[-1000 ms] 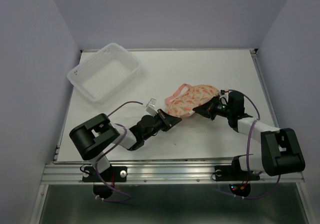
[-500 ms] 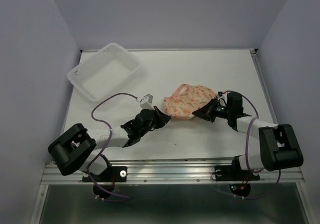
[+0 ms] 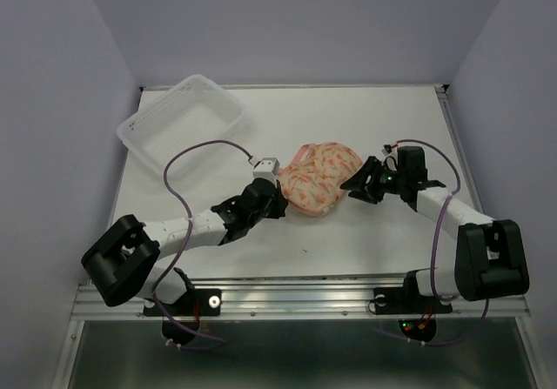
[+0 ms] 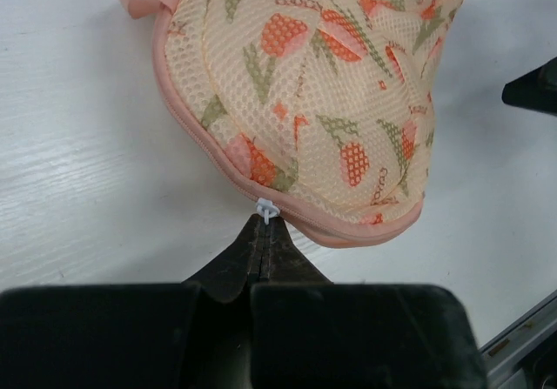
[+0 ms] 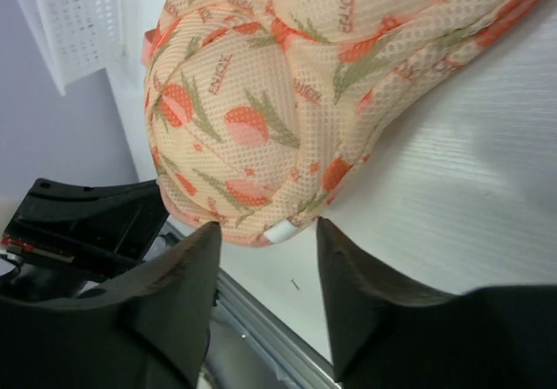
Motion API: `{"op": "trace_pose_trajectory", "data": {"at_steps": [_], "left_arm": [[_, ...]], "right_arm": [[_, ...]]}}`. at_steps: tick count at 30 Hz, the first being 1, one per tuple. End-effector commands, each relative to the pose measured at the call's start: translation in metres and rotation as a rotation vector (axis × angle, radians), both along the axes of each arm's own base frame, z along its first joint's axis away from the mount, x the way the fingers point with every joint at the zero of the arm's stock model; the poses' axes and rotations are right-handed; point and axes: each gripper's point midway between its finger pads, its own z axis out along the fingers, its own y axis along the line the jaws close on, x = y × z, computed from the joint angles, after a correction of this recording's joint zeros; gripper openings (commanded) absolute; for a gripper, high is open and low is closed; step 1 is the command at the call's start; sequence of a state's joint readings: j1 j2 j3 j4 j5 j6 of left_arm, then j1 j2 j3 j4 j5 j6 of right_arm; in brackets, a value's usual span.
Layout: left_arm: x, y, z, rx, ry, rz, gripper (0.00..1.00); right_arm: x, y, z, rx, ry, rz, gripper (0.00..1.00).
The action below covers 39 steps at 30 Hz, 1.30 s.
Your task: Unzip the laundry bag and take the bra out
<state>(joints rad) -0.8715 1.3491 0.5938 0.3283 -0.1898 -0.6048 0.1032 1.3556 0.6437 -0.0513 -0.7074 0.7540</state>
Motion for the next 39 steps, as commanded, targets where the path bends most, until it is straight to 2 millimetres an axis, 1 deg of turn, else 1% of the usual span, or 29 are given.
{"op": "trace_pose_trajectory", "data": {"at_steps": [1,2,3,5,6,7,8,9,10,11,12,13,14,15,16,17,19,21,22,23,25,26,27,30,34,35,36,37,39], "left_arm": [[-0.002,-0.022,0.02,0.017,-0.04,-0.105,0.0],[-0.004,-0.026,0.021,0.003,-0.032,-0.113,0.0],[-0.005,-0.034,0.026,-0.018,-0.031,-0.13,0.0],[-0.009,-0.046,0.03,-0.054,-0.013,-0.153,0.0],[-0.01,-0.05,0.031,-0.067,-0.005,-0.157,0.0],[-0.009,-0.057,0.037,-0.087,-0.005,-0.163,0.0],[-0.014,-0.066,0.035,-0.098,0.017,-0.183,0.0],[-0.013,-0.074,0.043,-0.114,0.013,-0.193,0.0],[-0.016,-0.084,0.038,-0.115,0.039,-0.203,0.0],[-0.017,-0.093,0.045,-0.144,0.048,-0.21,0.0],[-0.019,-0.098,0.038,-0.14,0.066,-0.216,0.0],[-0.023,-0.104,0.039,-0.148,0.074,-0.227,0.0],[-0.022,-0.107,0.039,-0.154,0.08,-0.226,0.0],[-0.024,-0.114,0.042,-0.171,0.09,-0.231,0.0],[-0.025,-0.119,0.038,-0.171,0.103,-0.238,0.0],[-0.026,-0.124,0.041,-0.186,0.108,-0.237,0.0],[-0.024,-0.127,0.036,-0.184,0.122,-0.229,0.0],[-0.022,-0.133,0.04,-0.2,0.12,-0.229,0.0],[-0.022,-0.136,0.04,-0.202,0.121,-0.231,0.0],[-0.021,-0.14,0.046,-0.212,0.111,-0.236,0.0],[-0.022,-0.146,0.047,-0.215,0.111,-0.245,0.0],[-0.022,-0.147,0.047,-0.215,0.112,-0.247,0.0],[-0.022,-0.15,0.05,-0.222,0.108,-0.248,0.0],[-0.021,-0.154,0.052,-0.23,0.11,-0.248,0.0],[-0.027,-0.161,0.055,-0.241,0.117,-0.285,0.0],[-0.029,-0.162,0.054,-0.236,0.111,-0.294,0.0],[-0.029,-0.162,0.052,-0.232,0.114,-0.294,0.0],[-0.029,-0.161,0.051,-0.229,0.115,-0.294,0.0],[-0.031,-0.156,0.045,-0.215,0.121,-0.285,0.0]], "right_arm": [[0.011,-0.022,0.017,-0.174,-0.145,0.001,0.61],[0.011,-0.023,0.019,-0.18,-0.153,0.001,0.64],[0.009,-0.023,0.02,-0.184,-0.151,0.002,0.7],[0.003,-0.021,0.027,-0.159,-0.15,-0.006,0.78],[0.001,-0.021,0.028,-0.152,-0.15,-0.011,0.8],[-0.002,-0.017,0.028,-0.147,-0.154,-0.004,0.83],[-0.007,-0.015,0.027,-0.146,-0.163,-0.007,0.86],[-0.008,-0.016,0.026,-0.148,-0.161,-0.019,0.87],[-0.014,-0.014,0.022,-0.131,-0.141,-0.034,0.88],[-0.019,-0.013,0.019,-0.1,-0.108,-0.066,0.9],[-0.021,-0.013,0.019,-0.08,-0.096,-0.087,0.91],[-0.021,-0.009,0.023,-0.032,-0.078,-0.123,0.94],[-0.022,-0.009,0.023,-0.011,-0.068,-0.15,0.95],[-0.029,-0.01,0.02,0.009,-0.051,-0.176,0.97],[-0.029,-0.01,0.02,0.037,-0.022,-0.218,0.99],[-0.034,-0.009,0.014,0.046,0.003,-0.225,1.0],[-0.036,-0.009,0.012,0.061,0.026,-0.246,1.0],[-0.036,-0.008,0.011,0.088,0.047,-0.27,1.0],[-0.038,-0.009,0.006,0.101,0.069,-0.287,1.0],[-0.035,-0.009,0.009,0.115,0.052,-0.297,1.0],[-0.033,-0.008,0.007,0.135,0.058,-0.31,1.0],[-0.034,-0.007,0.003,0.15,0.089,-0.324,1.0],[-0.031,-0.007,0.005,0.163,0.077,-0.328,1.0],[-0.027,-0.006,0.0,0.175,0.103,-0.342,0.94],[-0.022,-0.004,0.0,0.182,0.096,-0.353,0.8],[-0.019,-0.005,0.0,0.185,0.096,-0.365,0.72],[-0.018,-0.005,0.001,0.189,0.091,-0.367,0.66],[-0.017,-0.005,0.001,0.185,0.09,-0.371,0.52],[-0.015,-0.006,0.001,0.181,0.085,-0.372,0.34]]}}
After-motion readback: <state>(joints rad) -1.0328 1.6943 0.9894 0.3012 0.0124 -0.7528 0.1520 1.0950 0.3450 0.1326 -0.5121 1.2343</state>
